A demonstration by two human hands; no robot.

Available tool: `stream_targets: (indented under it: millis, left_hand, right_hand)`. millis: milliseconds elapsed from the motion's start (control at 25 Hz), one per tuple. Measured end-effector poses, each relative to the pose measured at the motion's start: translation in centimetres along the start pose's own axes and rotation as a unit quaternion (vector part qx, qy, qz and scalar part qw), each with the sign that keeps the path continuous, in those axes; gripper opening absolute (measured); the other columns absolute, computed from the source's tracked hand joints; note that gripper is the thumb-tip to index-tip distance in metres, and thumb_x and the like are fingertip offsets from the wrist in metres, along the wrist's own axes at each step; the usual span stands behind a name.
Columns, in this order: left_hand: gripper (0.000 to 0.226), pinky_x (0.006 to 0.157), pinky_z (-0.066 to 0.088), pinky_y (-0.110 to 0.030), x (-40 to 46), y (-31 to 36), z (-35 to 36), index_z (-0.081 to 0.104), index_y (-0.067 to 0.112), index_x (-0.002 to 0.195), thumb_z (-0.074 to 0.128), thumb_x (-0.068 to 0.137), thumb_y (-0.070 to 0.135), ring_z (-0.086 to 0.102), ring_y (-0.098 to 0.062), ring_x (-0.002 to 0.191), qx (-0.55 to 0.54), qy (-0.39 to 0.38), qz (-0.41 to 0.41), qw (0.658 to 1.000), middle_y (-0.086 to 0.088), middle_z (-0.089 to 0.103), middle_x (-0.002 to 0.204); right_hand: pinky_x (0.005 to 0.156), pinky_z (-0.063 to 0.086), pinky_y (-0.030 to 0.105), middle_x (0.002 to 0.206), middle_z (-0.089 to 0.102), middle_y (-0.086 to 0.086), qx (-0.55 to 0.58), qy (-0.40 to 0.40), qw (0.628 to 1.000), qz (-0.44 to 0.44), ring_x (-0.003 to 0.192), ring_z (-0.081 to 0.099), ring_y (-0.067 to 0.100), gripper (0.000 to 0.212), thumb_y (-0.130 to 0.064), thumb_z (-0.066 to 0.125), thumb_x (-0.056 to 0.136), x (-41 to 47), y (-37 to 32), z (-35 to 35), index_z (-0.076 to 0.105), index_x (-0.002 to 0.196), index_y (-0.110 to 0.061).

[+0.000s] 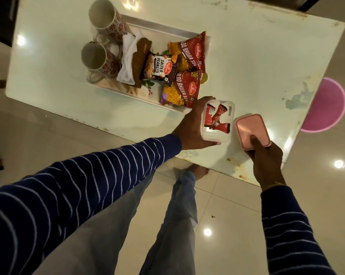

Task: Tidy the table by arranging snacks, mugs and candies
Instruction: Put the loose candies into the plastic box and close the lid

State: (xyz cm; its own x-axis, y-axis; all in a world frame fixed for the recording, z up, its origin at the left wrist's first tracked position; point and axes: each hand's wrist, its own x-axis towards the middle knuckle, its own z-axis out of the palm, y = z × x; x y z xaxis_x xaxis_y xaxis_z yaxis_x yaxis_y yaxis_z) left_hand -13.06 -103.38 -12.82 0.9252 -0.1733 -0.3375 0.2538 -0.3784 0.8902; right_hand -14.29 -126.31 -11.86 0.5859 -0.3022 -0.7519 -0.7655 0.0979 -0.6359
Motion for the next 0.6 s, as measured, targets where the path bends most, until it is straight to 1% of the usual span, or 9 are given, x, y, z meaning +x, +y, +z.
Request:
stream_targets:
  millis: [40,120,200,280,360,440,520,560,600]
  left_hand:
    - [0.118,0.093,0.049,-0.013,-0.1,-0.1,-0.1,0.018,0.024,0.144,0.095,0.055,0.033,0.041,0.01,0.125,0.004,-0.001,0.0,1.0,0.01,0.035,0.14]
    - [0.117,0.096,0.049,-0.015,-0.1,-0.2,-0.3,0.018,0.026,0.144,0.094,0.056,0.035,0.042,0.005,0.126,0.006,0.004,-0.003,1.0,0.011,0.035,0.14]
    - [0.115,0.099,0.052,-0.026,-0.1,-0.1,-0.1,0.018,0.024,0.145,0.093,0.058,0.035,0.044,-0.008,0.129,0.003,0.007,-0.002,1.0,0.005,0.036,0.143]
    - [0.114,0.1,0.052,-0.034,-0.1,0.5,0.2,0.019,0.02,0.146,0.093,0.06,0.032,0.045,-0.017,0.131,0.0,0.002,-0.001,1.0,-0.002,0.037,0.145]
    - [0.114,0.102,0.051,-0.035,0.0,1.5,0.3,0.019,0.019,0.147,0.092,0.061,0.031,0.044,-0.018,0.132,-0.001,-0.006,-0.002,1.0,-0.004,0.038,0.146]
    - [0.115,0.105,0.047,-0.03,0.0,2.7,0.2,0.019,0.02,0.148,0.092,0.06,0.033,0.041,-0.016,0.134,0.01,-0.006,0.011,1.0,-0.004,0.037,0.148]
    - [0.118,0.104,0.038,-0.014,0.2,4.2,-0.5,0.02,0.019,0.15,0.093,0.058,0.035,0.036,-0.008,0.132,0.023,0.006,0.032,0.999,-0.005,0.037,0.15]
    - [0.12,0.101,0.032,-0.005,0.3,5.0,-1.1,0.021,0.017,0.15,0.094,0.056,0.035,0.034,-0.005,0.131,0.033,0.014,0.047,0.998,-0.007,0.036,0.15]
    - [0.122,0.099,0.029,0.0,0.3,5.9,-1.7,0.022,0.015,0.151,0.095,0.055,0.035,0.033,-0.004,0.13,0.042,0.024,0.063,0.997,-0.008,0.037,0.149]
  right_hand:
    - [0.081,0.059,0.034,0.097,0.069,-0.001,0.019,-0.003,1.0,-0.002,0.099,0.065,0.024,0.01,-0.013,0.067,0.09,-0.4,-0.1,-0.1,0.07,0.098,-0.02]
    - [0.08,0.058,0.037,0.089,0.065,-0.007,0.052,0.003,0.998,-0.046,0.099,0.06,0.026,0.017,-0.014,0.063,0.087,-1.8,-1.2,0.0,0.067,0.081,-0.028]
    - [0.079,0.06,0.039,0.089,0.061,-0.011,0.056,-0.012,0.992,-0.116,0.1,0.059,0.025,0.02,-0.016,0.057,0.087,-3.4,-2.3,0.3,0.059,0.078,-0.034]
    - [0.077,0.06,0.036,0.091,0.056,-0.019,-0.005,-0.032,0.982,-0.185,0.095,0.062,0.011,0.016,-0.019,0.054,0.09,-5.2,-3.4,1.5,0.049,0.084,-0.034]
    - [0.074,0.056,0.026,0.088,0.053,-0.03,-0.077,-0.045,0.964,-0.25,0.083,0.058,-0.005,0.018,-0.017,0.05,0.094,-6.5,-4.2,2.9,0.042,0.088,-0.031]
    - [0.071,0.047,0.01,0.101,0.054,-0.035,-0.115,-0.061,0.942,-0.308,0.081,0.053,-0.012,0.024,-0.008,0.047,0.097,-7.3,-4.9,4.0,0.037,0.09,-0.029]
    - [0.079,0.043,0.003,0.133,0.052,-0.017,-0.122,-0.086,0.935,-0.321,0.101,0.053,-0.015,0.027,-0.005,0.046,0.097,-7.7,-5.6,4.5,0.041,0.1,-0.031]
    - [0.083,0.043,0.002,0.139,0.049,-0.009,-0.125,-0.099,0.935,-0.318,0.109,0.051,-0.016,0.026,-0.006,0.048,0.097,-7.9,-6.0,4.5,0.044,0.11,-0.028]
    - [0.086,0.042,0.002,0.14,0.047,-0.009,-0.125,-0.116,0.933,-0.317,0.114,0.049,-0.018,0.023,-0.007,0.049,0.098,-8.1,-6.4,4.4,0.045,0.117,-0.02]
